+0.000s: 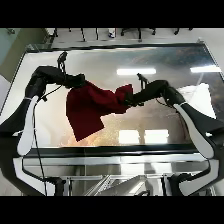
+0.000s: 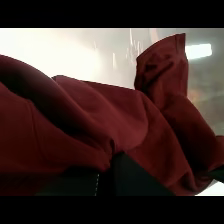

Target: Fold the shirts.

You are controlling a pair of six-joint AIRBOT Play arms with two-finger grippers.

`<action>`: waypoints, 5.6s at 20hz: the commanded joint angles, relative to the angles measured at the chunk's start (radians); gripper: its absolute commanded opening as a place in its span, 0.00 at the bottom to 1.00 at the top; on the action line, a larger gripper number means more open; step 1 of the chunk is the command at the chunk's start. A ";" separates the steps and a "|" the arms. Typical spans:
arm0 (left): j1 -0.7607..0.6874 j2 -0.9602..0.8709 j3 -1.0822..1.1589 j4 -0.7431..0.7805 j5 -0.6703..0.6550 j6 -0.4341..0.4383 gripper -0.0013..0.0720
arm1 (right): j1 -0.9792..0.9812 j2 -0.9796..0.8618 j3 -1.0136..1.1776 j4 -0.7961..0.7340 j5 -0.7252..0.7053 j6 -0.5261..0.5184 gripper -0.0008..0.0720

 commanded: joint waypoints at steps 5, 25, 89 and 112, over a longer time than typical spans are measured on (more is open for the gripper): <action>-0.007 -0.016 0.276 0.000 0.157 -0.028 0.04 | -0.008 0.066 0.071 0.037 -0.067 -0.098 0.04; -0.152 0.856 -0.186 0.441 -0.223 -0.063 0.04 | 0.068 0.805 -0.184 -0.166 0.063 0.099 0.04; 0.217 0.032 0.028 0.046 0.307 -0.032 0.04 | -0.180 0.186 -0.185 0.008 -0.158 -0.285 0.04; 0.531 0.947 0.131 -0.034 -0.005 -0.155 0.04 | -0.599 0.829 0.504 0.212 -0.129 -0.195 0.04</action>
